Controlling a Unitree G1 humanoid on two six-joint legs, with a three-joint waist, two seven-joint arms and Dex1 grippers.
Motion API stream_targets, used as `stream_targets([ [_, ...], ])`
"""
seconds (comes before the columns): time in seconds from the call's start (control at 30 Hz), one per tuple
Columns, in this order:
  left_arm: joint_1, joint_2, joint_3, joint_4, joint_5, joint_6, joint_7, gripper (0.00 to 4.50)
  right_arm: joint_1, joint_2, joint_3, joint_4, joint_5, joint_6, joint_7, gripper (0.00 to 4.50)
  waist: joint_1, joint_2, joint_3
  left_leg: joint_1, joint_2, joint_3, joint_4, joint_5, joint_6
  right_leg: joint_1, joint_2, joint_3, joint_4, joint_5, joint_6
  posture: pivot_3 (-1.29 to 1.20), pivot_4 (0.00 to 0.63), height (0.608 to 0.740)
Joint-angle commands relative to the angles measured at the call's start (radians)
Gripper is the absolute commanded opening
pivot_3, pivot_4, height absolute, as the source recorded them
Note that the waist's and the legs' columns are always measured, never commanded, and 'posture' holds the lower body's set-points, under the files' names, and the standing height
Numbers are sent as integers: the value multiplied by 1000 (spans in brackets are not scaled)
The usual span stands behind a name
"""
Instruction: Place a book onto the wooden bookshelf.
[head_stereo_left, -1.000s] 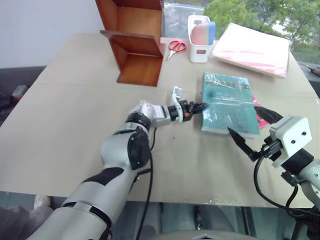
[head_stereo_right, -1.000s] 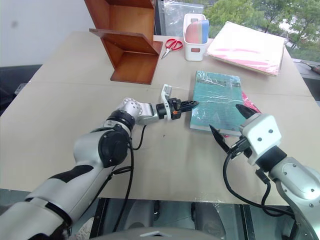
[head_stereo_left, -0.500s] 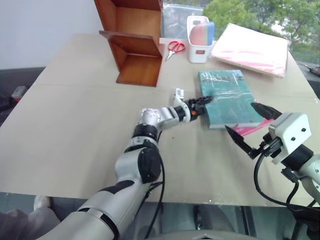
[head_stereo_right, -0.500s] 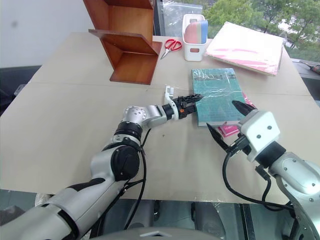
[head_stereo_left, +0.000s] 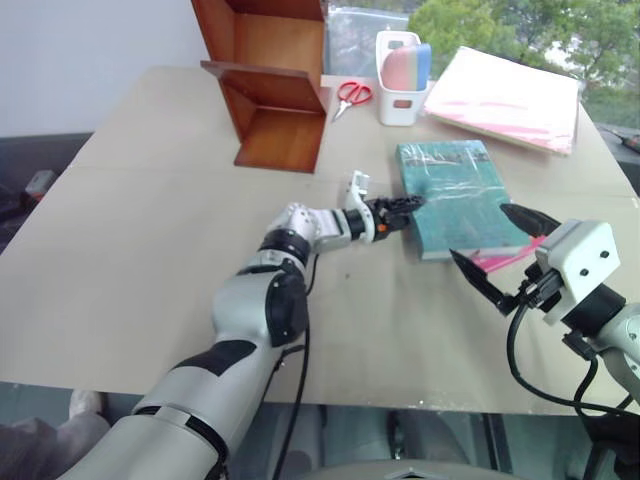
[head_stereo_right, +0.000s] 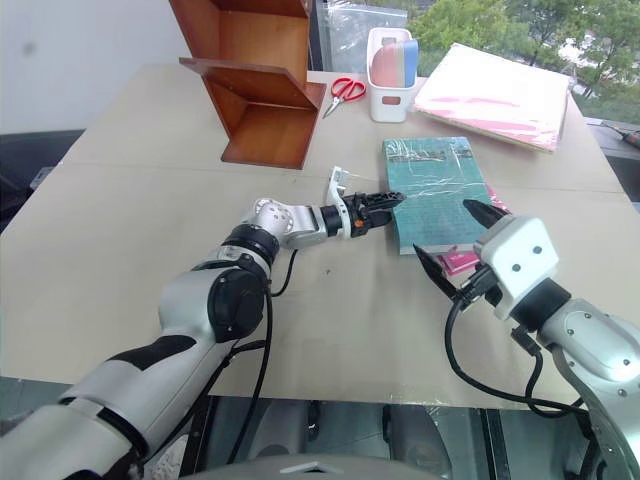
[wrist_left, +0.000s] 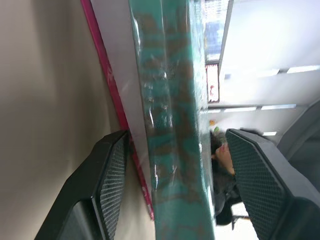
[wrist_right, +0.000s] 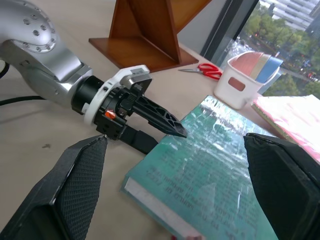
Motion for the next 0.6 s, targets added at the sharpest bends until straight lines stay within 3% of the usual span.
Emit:
stream_targets([
  [0.03,-39,-4,2,16,17,-34,-36,3210,58,-26,-76,-42,36,-44,10,4500,-1,0,0,0,0,0,0,0,0,0,0,0,0,0,0,0,150,740],
  [0.37,-59,-18,15,34,33,-70,-41,3210,403,-56,-284,-42,146,-211,44,4500,0,0,0,-1,-1,-1,0,0,0,0,0,0,0,0,0,0,150,740],
  [0.43,-59,-22,27,37,30,-83,-23,2643,425,-70,-288,-42,167,-239,30,4500,-7,0,0,-1,-1,0,1,0,0,0,0,0,0,0,0,0,150,740],
  [0.5,-60,-24,33,38,29,-83,-25,2507,429,-82,-280,-42,174,-251,15,4500,-7,0,0,0,-1,-1,1,0,1,0,-1,0,1,0,0,0,150,740],
  [0.53,-60,-25,35,39,30,-82,-26,1839,432,-91,-276,-42,180,-256,5,4500,-8,0,0,0,-1,-1,1,-2,4,0,0,0,2,0,0,0,150,740],
  [0.6,-61,-23,40,39,30,-76,-27,1072,431,-107,-266,-42,186,-262,-12,4500,-7,0,0,0,-1,-1,1,-2,4,0,0,0,2,0,0,0,150,740],
])
